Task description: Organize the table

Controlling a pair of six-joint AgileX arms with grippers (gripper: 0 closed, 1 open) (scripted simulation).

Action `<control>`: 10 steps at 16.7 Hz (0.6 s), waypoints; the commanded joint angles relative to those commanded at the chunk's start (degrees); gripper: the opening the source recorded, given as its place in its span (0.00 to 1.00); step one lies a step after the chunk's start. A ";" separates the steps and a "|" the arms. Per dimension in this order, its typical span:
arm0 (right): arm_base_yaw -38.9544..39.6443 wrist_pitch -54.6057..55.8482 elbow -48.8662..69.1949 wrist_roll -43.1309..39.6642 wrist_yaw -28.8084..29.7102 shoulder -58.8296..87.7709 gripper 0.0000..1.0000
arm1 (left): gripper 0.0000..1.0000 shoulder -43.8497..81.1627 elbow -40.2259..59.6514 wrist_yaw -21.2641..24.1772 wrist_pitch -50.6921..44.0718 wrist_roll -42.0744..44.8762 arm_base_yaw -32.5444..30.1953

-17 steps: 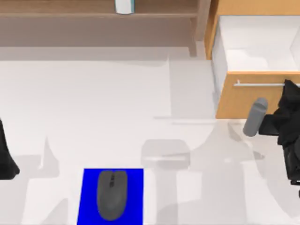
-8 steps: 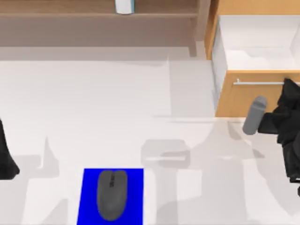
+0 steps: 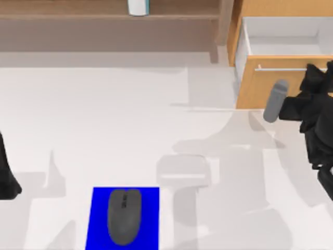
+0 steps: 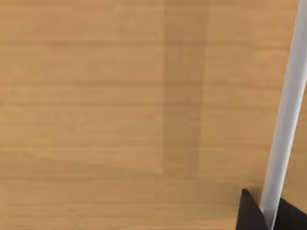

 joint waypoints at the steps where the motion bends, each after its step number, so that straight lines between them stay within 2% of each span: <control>1: -0.06 -0.14 0.15 0.00 -0.07 0.06 0.00 | 1.00 0.00 0.00 0.00 0.00 0.00 0.00; 6: -0.14 -0.67 0.86 0.22 0.05 0.31 0.00 | 1.00 0.00 0.00 0.00 0.00 0.00 0.00; 10: -1.69 -4.76 8.14 0.14 -1.39 3.30 0.00 | 1.00 0.00 0.00 0.00 0.00 0.00 0.00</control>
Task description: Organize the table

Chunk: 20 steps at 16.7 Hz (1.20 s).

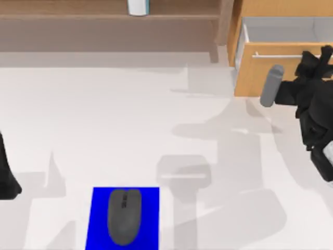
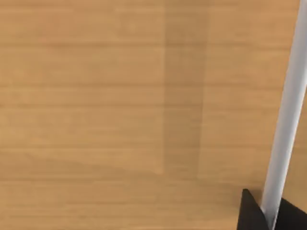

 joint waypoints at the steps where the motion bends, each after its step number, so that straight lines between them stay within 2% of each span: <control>1: -0.38 -1.31 2.17 -0.06 -0.53 0.89 0.00 | 1.00 0.00 0.00 0.00 0.00 0.00 0.00; 4: -1.25 -4.08 6.56 -0.08 -1.63 2.61 0.00 | 1.00 0.00 0.00 0.00 0.00 0.00 0.00; 10: -1.55 -4.90 7.54 0.14 -1.50 3.05 0.00 | 1.00 0.00 0.00 0.00 0.00 0.00 0.00; 17: -3.28 -12.30 21.28 -0.06 -3.46 9.04 0.00 | 1.00 0.00 0.00 0.00 0.00 0.00 0.00; 20: -3.53 -13.48 23.21 -0.02 -3.83 9.92 0.00 | 1.00 0.00 0.00 0.00 0.00 0.00 0.00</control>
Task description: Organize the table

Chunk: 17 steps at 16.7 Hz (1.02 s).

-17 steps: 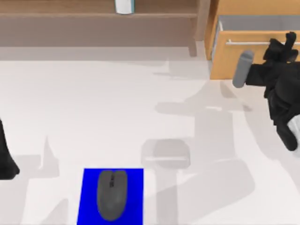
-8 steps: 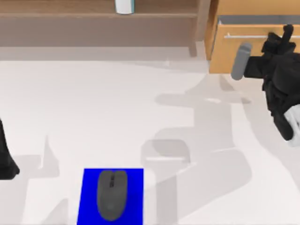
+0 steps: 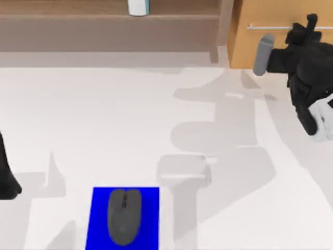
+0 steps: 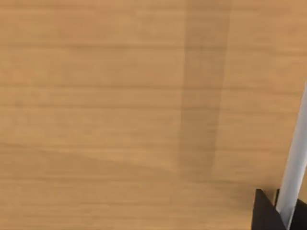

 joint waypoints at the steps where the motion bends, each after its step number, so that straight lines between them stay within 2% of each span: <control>1: 0.00 0.00 0.00 0.00 0.00 0.00 0.00 | 1.00 0.00 0.00 0.00 0.00 0.00 0.00; 3: 0.00 0.00 0.00 0.00 0.00 0.00 0.00 | 1.00 0.00 0.00 0.00 0.00 0.00 0.00; 16: 0.00 0.00 0.00 0.00 0.00 0.00 0.98 | 1.00 0.00 0.00 0.00 0.00 0.00 0.00; 17: 0.00 0.00 0.00 0.00 0.00 0.00 1.00 | 1.00 0.00 0.00 0.00 0.00 0.00 0.00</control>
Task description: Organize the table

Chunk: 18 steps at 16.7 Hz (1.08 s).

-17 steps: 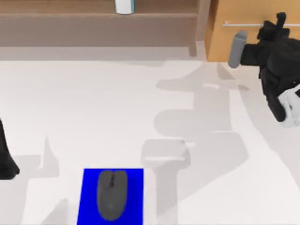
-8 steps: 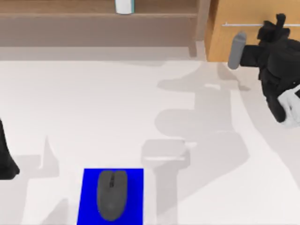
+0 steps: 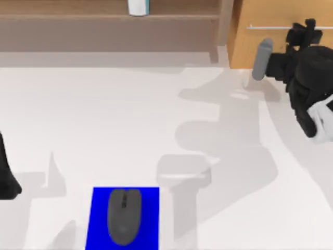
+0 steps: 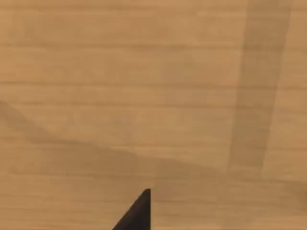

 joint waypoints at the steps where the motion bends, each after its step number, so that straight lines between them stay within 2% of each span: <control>1: 0.00 0.00 0.00 0.00 0.00 0.00 1.00 | 1.00 0.00 0.00 0.00 0.00 0.00 0.00; 7: 0.00 0.00 0.00 0.00 0.00 0.00 1.00 | 1.00 0.00 0.00 0.00 0.00 0.00 0.00; 18: 1.11 4.11 -9.51 1.66 0.08 -4.81 1.00 | 1.00 0.00 0.00 0.00 0.00 0.00 0.00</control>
